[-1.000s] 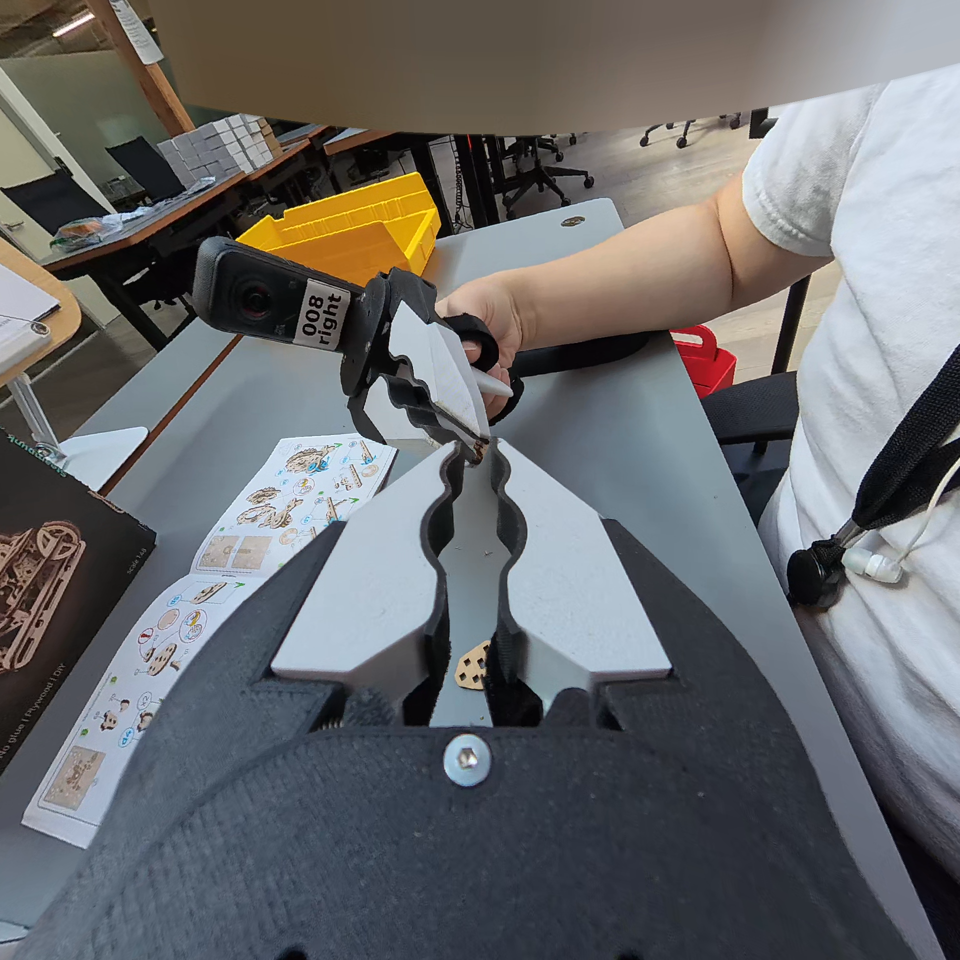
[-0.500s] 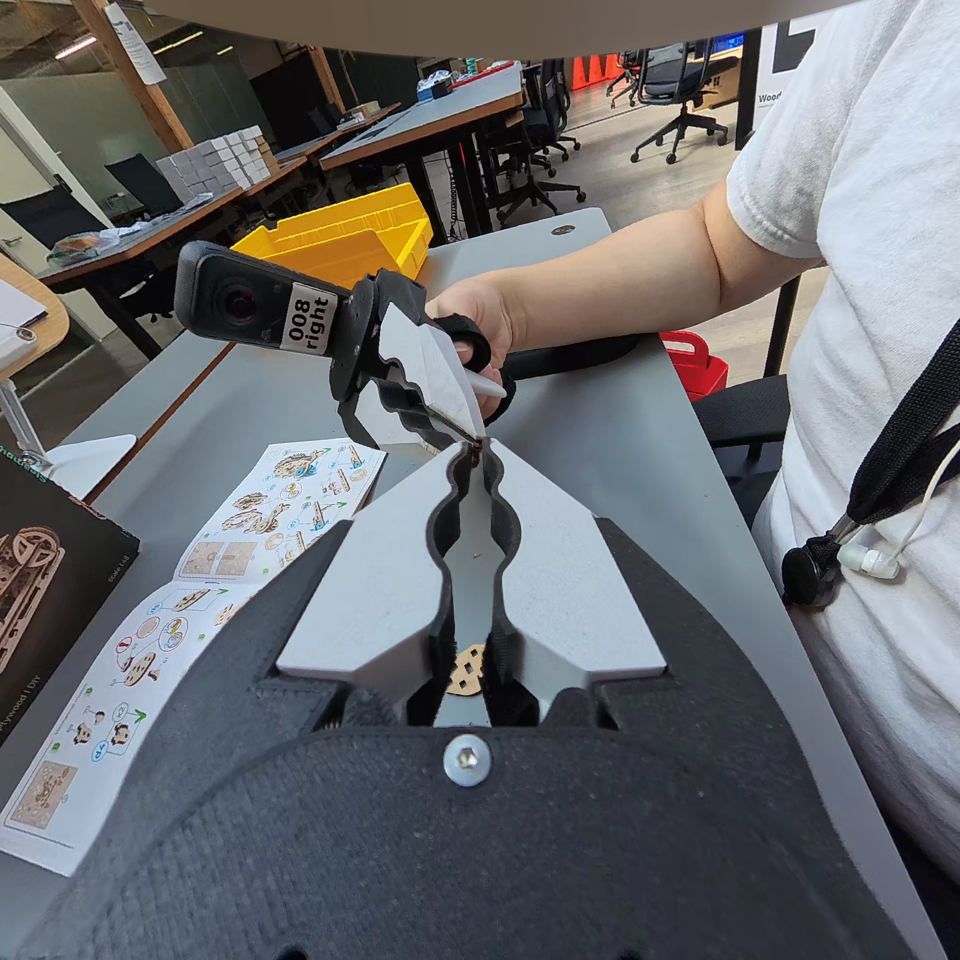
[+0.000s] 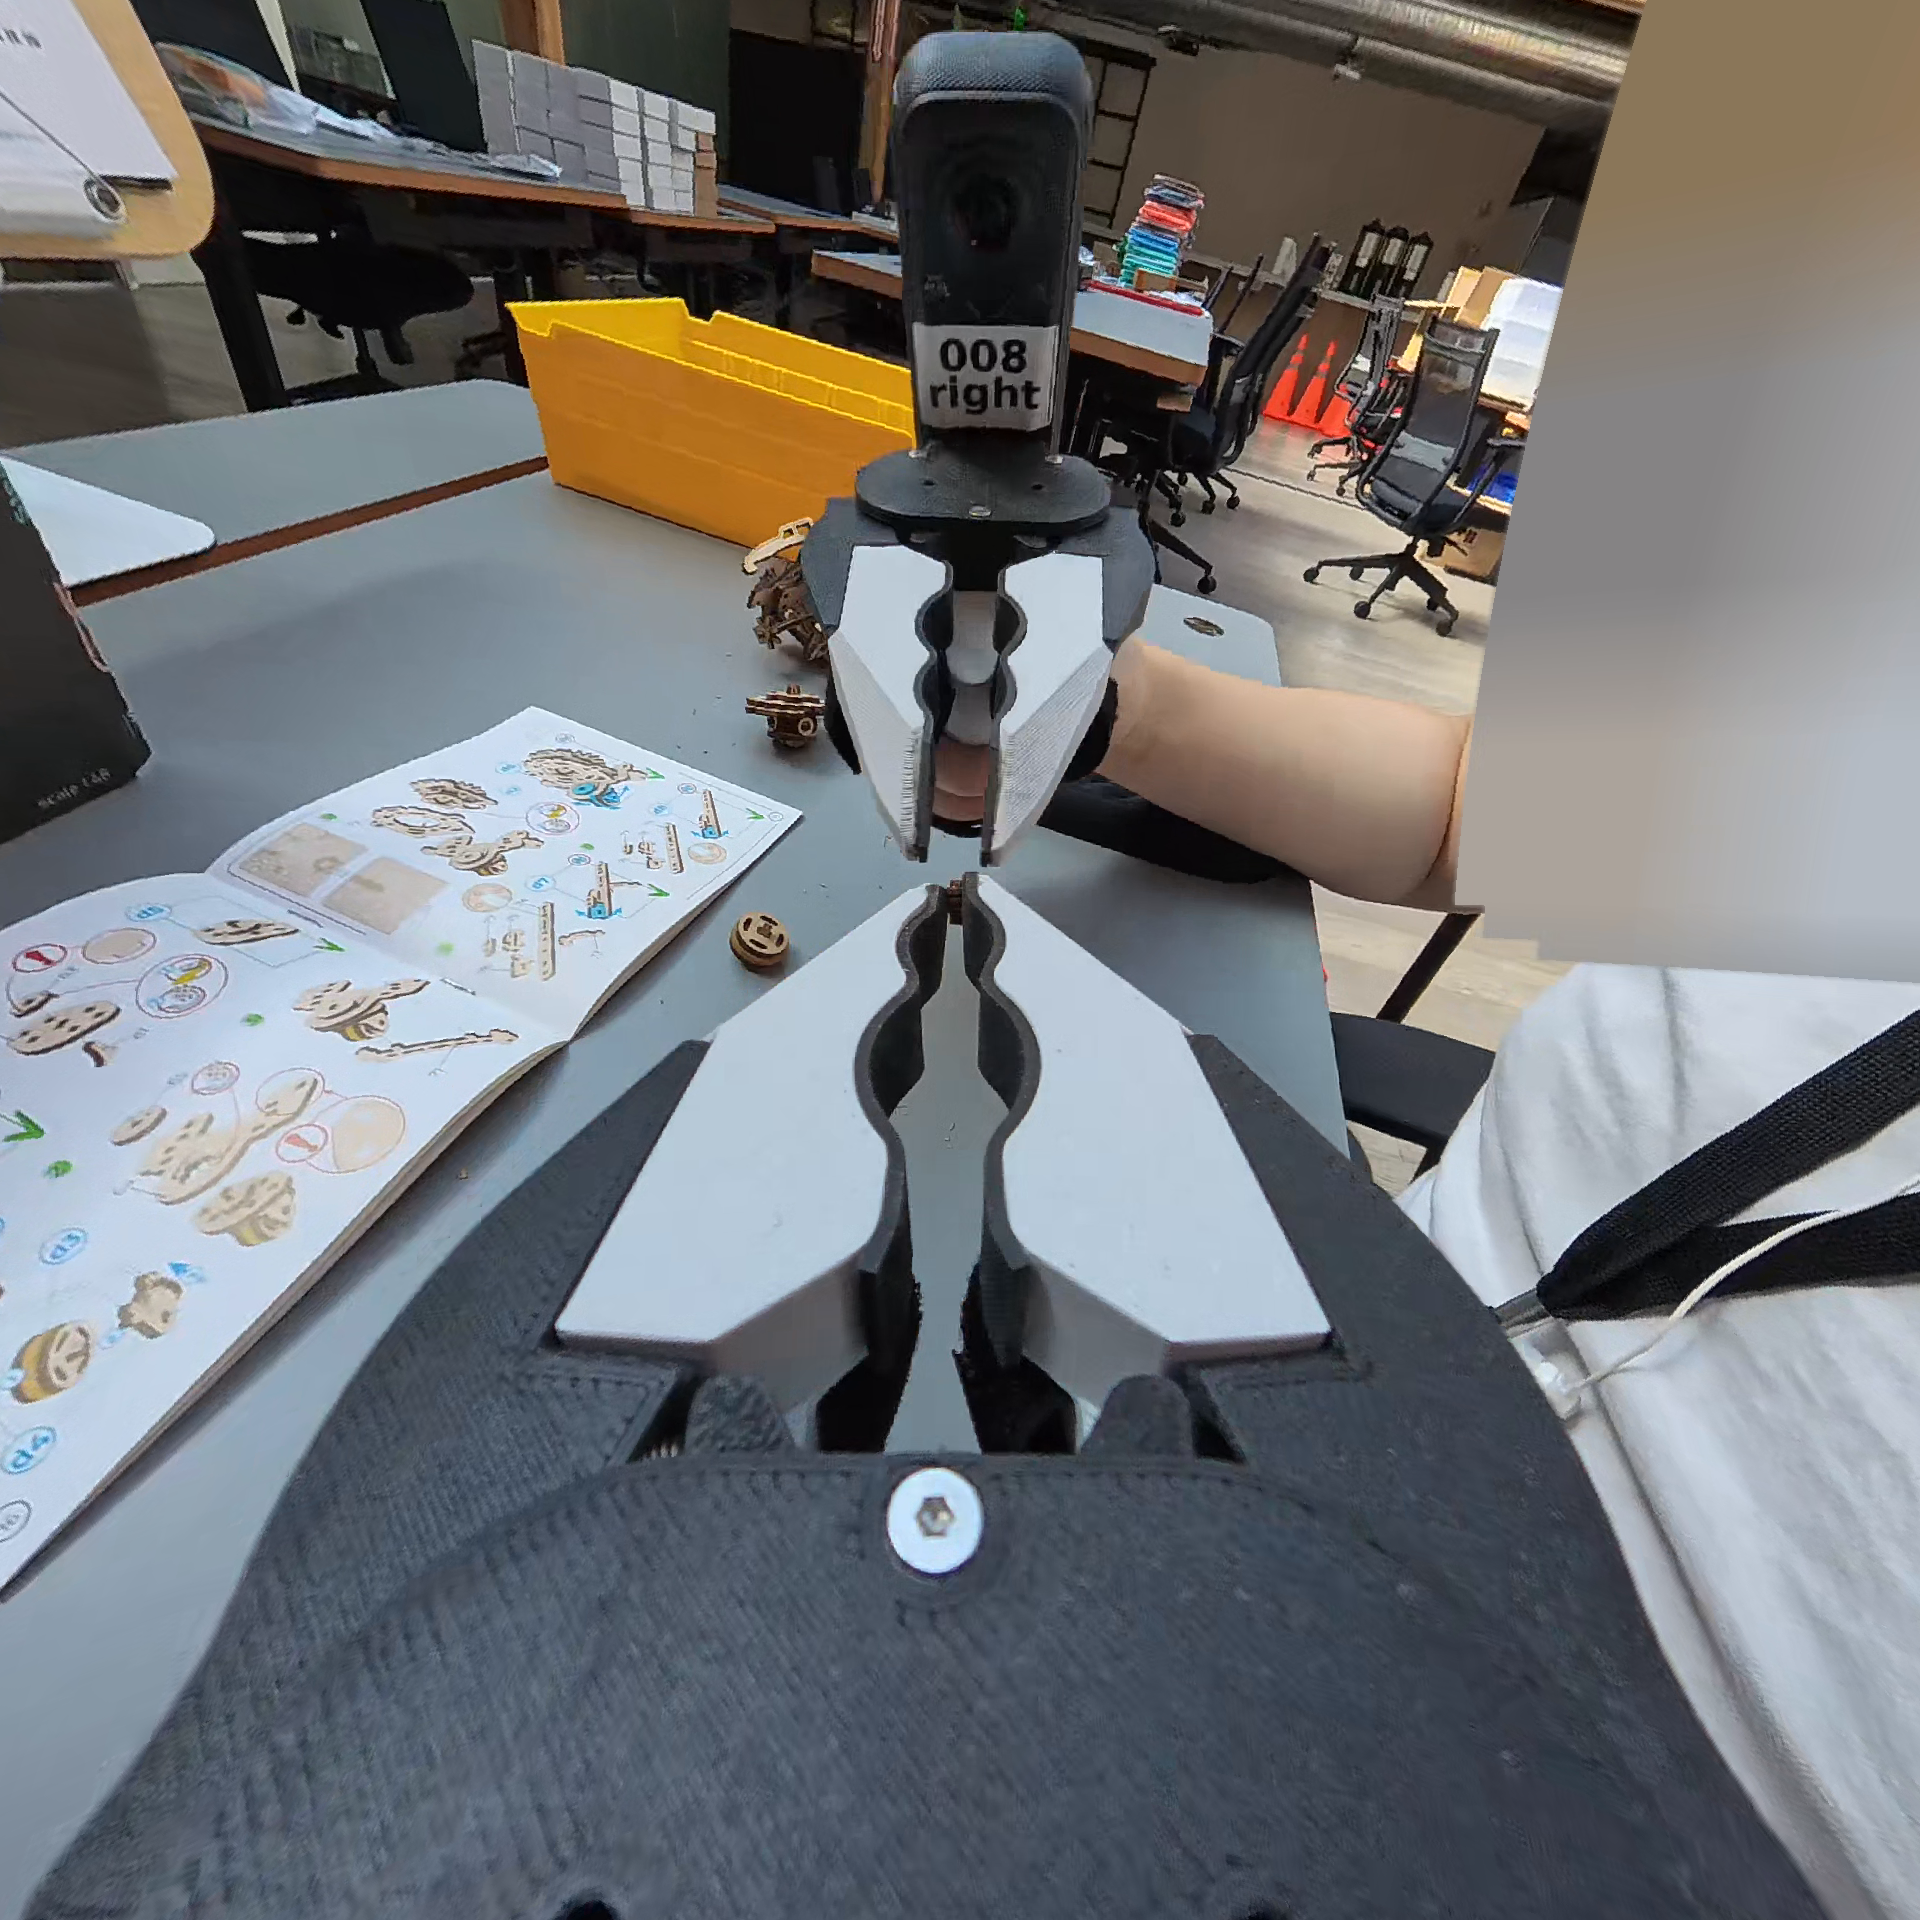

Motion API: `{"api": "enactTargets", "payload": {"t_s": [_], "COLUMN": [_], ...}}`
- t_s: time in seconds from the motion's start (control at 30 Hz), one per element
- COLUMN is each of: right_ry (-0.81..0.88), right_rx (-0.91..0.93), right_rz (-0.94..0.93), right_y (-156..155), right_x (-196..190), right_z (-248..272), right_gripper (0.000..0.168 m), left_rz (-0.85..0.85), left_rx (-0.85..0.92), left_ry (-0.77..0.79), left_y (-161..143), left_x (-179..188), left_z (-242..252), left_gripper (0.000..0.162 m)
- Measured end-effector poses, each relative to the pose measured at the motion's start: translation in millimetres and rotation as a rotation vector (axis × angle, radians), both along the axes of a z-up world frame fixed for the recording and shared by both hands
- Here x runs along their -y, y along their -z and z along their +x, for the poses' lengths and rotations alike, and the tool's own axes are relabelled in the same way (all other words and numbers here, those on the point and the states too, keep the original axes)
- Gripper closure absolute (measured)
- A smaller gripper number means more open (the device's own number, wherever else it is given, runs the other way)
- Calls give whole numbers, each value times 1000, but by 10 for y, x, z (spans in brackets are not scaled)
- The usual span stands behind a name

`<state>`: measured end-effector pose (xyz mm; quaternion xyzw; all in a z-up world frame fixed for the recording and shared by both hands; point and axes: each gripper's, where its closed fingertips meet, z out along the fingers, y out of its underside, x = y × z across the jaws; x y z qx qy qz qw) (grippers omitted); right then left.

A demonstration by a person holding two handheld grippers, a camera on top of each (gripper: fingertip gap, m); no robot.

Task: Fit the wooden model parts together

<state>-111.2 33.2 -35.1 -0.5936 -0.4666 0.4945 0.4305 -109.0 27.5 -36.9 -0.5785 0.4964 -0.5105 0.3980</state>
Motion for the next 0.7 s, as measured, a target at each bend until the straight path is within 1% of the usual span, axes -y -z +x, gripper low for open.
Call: {"api": "enactTargets", "payload": {"t_s": [0.07,0.17,0.3,0.53,0.7], "right_ry": [5,-24,-25,-21,-19], "right_rx": [51,81,134,177,153], "right_rz": [-4,-48,-46,-39,-59], "right_y": [96,192,276,340,285], "right_x": [-6,33,43,47,42], "right_z": [-19,-65,-73,-75,-65], "right_gripper": [155,156,165,166,166], "left_rz": [-20,-21,-10,-27,-44], "left_rx": [-34,-81,-122,-147,-115], "left_ry": [-7,6,11,19,16], "left_y": [49,120,198,252,190], "left_x": [-14,8,17,17,8], "left_z": [4,20,35,45,30], "left_gripper": [161,161,162,161,161]}}
